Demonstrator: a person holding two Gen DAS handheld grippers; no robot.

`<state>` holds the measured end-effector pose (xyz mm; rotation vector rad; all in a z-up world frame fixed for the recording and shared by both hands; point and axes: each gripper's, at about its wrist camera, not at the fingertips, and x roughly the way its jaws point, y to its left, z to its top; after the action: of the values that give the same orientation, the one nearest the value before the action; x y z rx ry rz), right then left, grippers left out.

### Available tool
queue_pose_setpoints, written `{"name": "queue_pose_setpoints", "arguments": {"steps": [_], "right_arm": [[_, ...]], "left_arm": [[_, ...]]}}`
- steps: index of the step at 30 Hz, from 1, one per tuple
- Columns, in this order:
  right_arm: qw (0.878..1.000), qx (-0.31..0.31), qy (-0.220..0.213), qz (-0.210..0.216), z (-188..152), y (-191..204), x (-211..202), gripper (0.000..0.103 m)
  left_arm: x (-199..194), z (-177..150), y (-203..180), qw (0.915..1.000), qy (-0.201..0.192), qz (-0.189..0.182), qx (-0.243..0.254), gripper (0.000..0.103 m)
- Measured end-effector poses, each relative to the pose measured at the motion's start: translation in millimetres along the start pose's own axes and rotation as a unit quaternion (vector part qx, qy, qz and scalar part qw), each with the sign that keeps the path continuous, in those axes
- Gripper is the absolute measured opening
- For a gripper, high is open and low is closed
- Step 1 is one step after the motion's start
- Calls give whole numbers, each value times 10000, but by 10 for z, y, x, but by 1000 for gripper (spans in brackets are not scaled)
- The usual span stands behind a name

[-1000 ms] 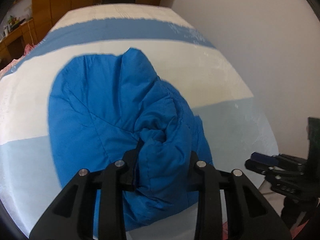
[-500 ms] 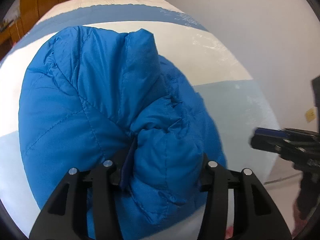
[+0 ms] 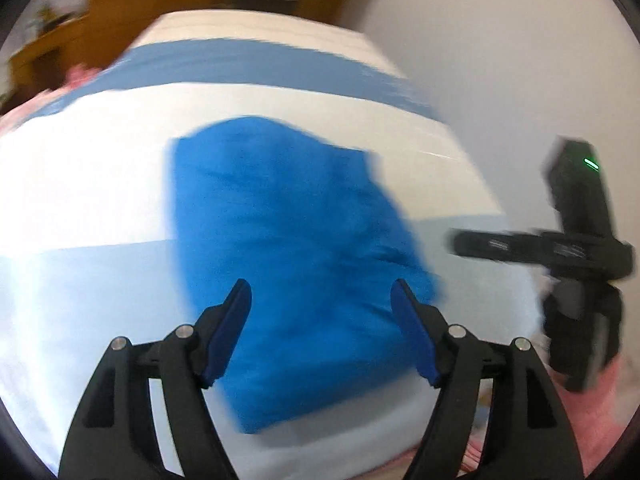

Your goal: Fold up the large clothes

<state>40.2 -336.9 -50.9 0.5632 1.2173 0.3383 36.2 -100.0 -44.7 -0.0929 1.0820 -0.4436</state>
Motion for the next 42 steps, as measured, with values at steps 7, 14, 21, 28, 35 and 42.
{"name": "queue_pose_setpoints", "arguments": {"steps": [7, 14, 21, 28, 35, 42], "right_arm": [[9968, 332, 686, -234, 225, -39, 539, 77], [9948, 218, 974, -205, 388, 46, 977, 54], [9980, -524, 351, 25, 411, 480, 608, 13], [9972, -653, -376, 26, 128, 538, -222, 10], [9986, 184, -278, -400, -179, -131, -41, 10], [9961, 736, -314, -359, -531, -566, 323, 15]], "left_arm": [[314, 156, 512, 9955, 321, 715, -529, 71], [488, 123, 670, 9942, 488, 688, -661, 71], [429, 201, 817, 9924, 420, 719, -907, 71], [146, 299, 566, 9975, 183, 169, -659, 70], [406, 255, 38, 9991, 396, -70, 132, 69], [819, 68, 35, 9962, 812, -120, 281, 73]]}}
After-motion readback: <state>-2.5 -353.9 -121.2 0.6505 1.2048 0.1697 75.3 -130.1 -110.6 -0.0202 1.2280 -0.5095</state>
